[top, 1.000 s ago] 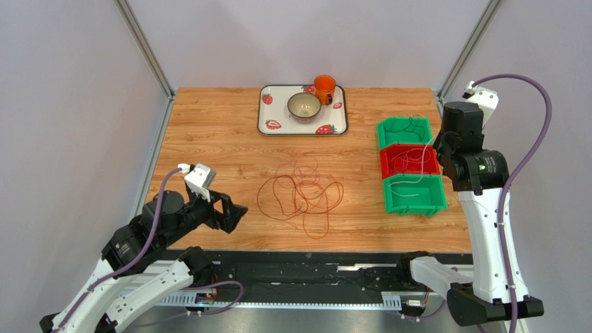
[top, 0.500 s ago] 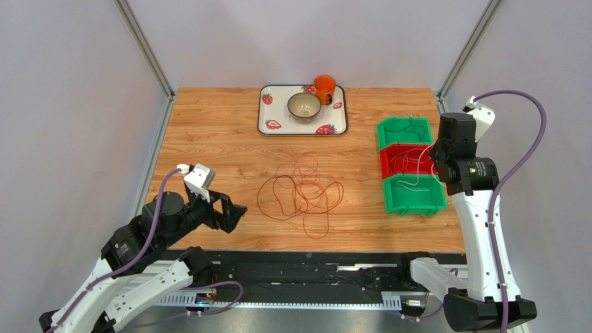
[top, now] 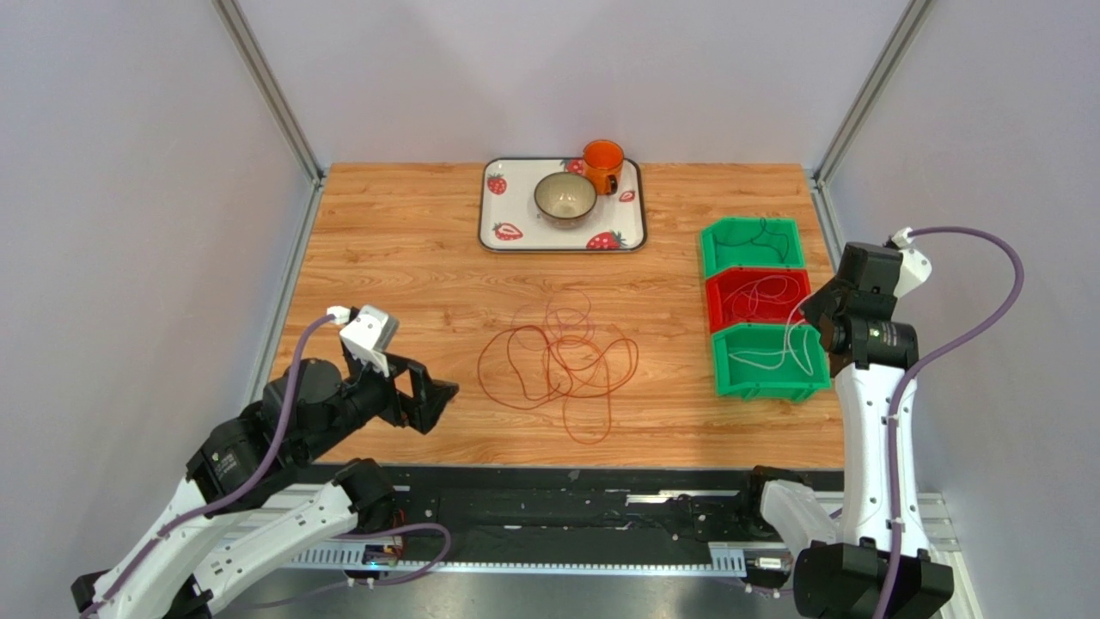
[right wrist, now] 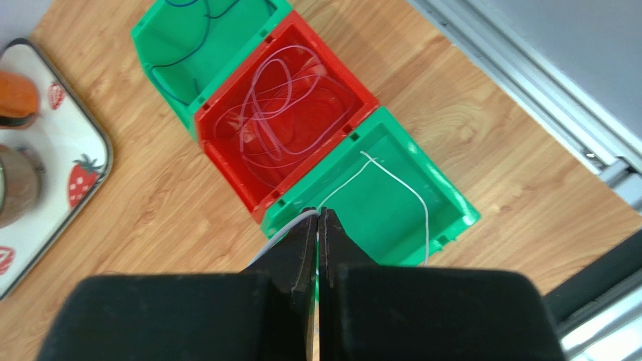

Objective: Untangle the cables

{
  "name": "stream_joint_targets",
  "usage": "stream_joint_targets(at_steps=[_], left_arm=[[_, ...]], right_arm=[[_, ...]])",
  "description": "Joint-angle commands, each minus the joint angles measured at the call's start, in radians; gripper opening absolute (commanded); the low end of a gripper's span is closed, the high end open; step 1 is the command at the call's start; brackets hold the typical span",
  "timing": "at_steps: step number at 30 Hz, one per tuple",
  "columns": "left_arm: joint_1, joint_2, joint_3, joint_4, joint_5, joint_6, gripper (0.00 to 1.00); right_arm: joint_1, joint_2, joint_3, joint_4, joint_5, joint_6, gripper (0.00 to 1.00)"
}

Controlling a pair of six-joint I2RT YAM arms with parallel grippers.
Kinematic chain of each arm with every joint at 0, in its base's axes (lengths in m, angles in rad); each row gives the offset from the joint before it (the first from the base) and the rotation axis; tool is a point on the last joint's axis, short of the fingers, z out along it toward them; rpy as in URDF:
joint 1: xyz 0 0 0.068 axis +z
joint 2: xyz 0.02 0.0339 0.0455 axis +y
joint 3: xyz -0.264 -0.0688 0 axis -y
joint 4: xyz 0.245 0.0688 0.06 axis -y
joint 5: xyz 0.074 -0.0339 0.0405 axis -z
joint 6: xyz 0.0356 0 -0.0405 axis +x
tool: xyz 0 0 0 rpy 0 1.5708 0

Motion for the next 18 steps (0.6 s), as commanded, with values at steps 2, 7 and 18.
stream_joint_targets(at_steps=[2, 7, 18], left_arm=[[-0.006, -0.001, -0.004, 0.019, -0.015, -0.008, 0.99], [-0.007, -0.001, -0.003, 0.017, -0.023, -0.011, 0.99], [-0.012, -0.009, -0.006, 0.017, -0.026, -0.008, 0.99]], right_arm=[[-0.023, -0.009, -0.005, 0.128, -0.149, 0.064, 0.00], [-0.029, -0.007, -0.016, 0.122, -0.106, 0.125, 0.00], [-0.068, -0.097, -0.192, 0.118, -0.028, 0.345, 0.00]])
